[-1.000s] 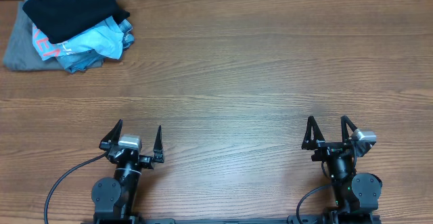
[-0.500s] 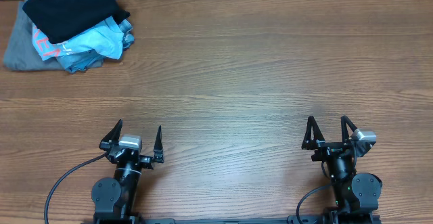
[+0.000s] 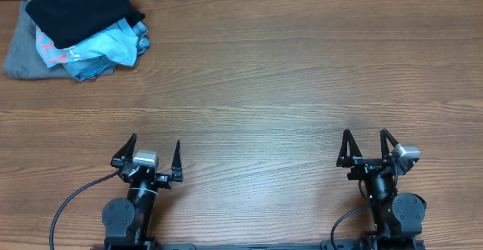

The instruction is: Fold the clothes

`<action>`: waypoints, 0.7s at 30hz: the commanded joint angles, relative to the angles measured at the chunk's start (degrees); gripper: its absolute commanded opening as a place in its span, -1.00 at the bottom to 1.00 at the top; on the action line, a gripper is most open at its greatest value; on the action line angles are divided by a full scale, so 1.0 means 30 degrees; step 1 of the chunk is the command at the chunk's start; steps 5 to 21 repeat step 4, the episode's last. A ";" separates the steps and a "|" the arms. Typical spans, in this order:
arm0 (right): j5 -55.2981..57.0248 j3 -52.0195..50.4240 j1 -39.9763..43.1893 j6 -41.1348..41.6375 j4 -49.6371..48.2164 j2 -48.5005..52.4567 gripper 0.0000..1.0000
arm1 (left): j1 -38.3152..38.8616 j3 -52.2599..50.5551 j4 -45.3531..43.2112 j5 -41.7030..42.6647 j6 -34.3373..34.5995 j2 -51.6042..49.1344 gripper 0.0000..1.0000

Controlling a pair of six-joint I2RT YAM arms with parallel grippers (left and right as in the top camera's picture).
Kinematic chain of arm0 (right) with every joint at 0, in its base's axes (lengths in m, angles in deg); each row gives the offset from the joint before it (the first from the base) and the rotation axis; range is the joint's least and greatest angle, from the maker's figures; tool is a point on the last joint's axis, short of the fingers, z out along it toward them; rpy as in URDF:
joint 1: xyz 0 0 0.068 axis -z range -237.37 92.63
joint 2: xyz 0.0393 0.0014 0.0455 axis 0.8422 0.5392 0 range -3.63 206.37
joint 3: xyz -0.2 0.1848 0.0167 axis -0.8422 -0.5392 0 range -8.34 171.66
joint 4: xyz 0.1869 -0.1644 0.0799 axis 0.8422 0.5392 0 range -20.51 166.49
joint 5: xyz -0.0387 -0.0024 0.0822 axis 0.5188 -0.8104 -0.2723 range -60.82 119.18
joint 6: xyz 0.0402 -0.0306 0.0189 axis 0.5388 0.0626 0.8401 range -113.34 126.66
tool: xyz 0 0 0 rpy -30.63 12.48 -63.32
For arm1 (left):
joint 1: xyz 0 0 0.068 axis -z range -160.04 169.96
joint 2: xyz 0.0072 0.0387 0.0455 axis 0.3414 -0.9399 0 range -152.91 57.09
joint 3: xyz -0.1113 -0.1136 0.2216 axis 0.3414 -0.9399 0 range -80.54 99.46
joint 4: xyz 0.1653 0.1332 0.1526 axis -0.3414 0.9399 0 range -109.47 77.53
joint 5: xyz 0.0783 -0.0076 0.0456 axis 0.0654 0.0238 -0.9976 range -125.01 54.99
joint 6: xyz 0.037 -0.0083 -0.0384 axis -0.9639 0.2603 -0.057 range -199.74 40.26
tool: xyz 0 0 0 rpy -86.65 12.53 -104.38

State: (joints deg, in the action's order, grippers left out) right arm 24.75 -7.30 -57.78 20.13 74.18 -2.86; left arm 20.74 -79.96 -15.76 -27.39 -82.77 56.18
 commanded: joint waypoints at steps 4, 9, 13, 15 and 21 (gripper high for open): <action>0.0175 -0.0189 -0.0073 -0.0007 -0.0087 -0.0204 1.00 | -0.0036 -0.0102 0.0036 -0.0248 -0.0291 0.0233 1.00; 0.0175 -0.0189 -0.0073 -0.0007 -0.0087 -0.0204 1.00 | -0.0036 -0.0102 0.0036 -0.0248 -0.0291 0.0233 1.00; 0.0175 -0.0189 -0.0073 -0.0007 -0.0087 -0.0204 1.00 | -0.0036 -0.0102 0.0036 -0.0248 -0.0291 0.0233 1.00; 0.0175 -0.0189 -0.0073 -0.0007 -0.0087 -0.0204 1.00 | -0.0036 -0.0102 0.0036 -0.0248 -0.0291 0.0233 1.00; 0.0175 -0.0189 -0.0073 -0.0007 -0.0087 -0.0204 1.00 | -0.0036 -0.0102 0.0036 -0.0248 -0.0291 0.0233 1.00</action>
